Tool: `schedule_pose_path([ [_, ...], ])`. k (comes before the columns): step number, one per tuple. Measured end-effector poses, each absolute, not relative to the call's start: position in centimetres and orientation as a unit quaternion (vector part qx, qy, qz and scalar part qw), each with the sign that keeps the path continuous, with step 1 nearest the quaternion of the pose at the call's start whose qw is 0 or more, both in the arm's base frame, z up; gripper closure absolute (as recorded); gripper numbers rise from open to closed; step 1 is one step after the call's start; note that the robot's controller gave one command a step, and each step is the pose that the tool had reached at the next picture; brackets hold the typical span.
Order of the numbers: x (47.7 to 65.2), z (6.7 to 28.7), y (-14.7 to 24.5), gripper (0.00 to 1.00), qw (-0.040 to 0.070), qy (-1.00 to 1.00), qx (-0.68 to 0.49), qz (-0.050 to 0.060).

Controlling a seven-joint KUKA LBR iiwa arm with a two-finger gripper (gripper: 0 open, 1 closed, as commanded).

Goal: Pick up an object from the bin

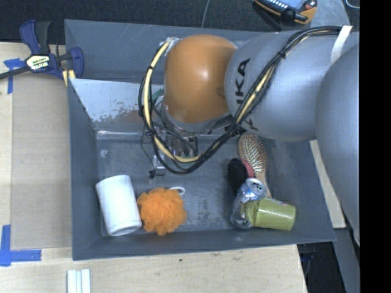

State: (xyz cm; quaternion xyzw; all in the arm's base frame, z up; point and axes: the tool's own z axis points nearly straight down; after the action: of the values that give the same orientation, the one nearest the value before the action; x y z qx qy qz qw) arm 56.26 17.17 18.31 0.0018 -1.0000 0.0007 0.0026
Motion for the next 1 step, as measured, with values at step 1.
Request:
schedule_pose_path([
  [1,56.43,18.83,17.09,1.00,-0.001,-1.000,0.000,0.000],
])
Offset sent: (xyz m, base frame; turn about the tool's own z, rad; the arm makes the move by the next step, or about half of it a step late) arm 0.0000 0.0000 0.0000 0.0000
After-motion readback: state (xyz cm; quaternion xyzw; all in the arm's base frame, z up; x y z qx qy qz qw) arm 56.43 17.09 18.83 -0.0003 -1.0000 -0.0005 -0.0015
